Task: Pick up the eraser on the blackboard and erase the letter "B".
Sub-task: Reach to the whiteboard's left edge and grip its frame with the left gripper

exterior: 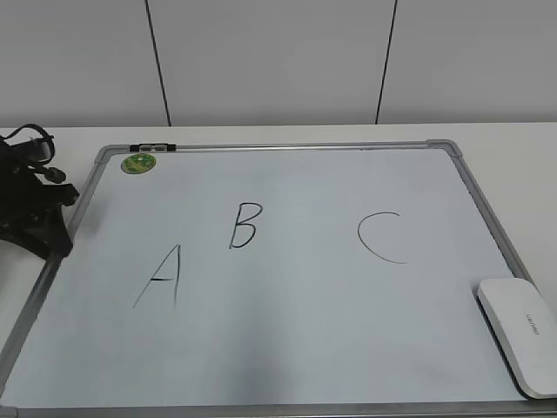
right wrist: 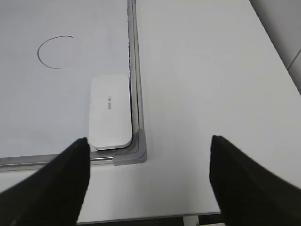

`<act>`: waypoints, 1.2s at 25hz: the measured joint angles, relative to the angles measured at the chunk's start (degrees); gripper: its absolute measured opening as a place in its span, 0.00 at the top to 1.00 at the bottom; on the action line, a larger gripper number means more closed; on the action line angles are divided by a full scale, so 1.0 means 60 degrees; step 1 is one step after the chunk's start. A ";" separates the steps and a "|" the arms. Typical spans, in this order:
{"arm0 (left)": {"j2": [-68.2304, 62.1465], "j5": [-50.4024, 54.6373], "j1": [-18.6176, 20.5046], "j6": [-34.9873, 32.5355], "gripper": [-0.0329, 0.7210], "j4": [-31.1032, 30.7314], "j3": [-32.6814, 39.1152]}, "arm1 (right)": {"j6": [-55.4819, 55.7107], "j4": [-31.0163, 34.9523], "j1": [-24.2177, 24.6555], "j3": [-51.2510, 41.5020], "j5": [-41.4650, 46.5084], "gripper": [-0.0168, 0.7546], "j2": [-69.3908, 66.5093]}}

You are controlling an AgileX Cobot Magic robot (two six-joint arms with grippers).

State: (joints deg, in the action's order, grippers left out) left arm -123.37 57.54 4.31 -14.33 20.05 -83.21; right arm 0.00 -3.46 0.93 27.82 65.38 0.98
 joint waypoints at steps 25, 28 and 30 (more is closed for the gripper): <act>-0.0006 0.0082 0.0240 -0.0018 0.69 0.0045 -0.0059 | 0.0000 0.0000 0.0000 0.0000 0.0000 0.22 0.0000; -0.0006 0.0082 0.0258 -0.0037 0.69 0.0081 -0.0059 | 0.0000 0.0000 0.0000 0.0000 -0.0019 0.22 0.0000; -0.0006 0.0082 0.0258 -0.0037 0.69 0.0117 -0.0059 | 0.0000 0.0000 0.0000 0.0000 -0.0019 0.22 0.0000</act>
State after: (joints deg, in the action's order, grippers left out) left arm -123.41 58.03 5.86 -14.55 20.76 -83.57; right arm 0.00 -3.46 0.93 27.82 65.27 0.98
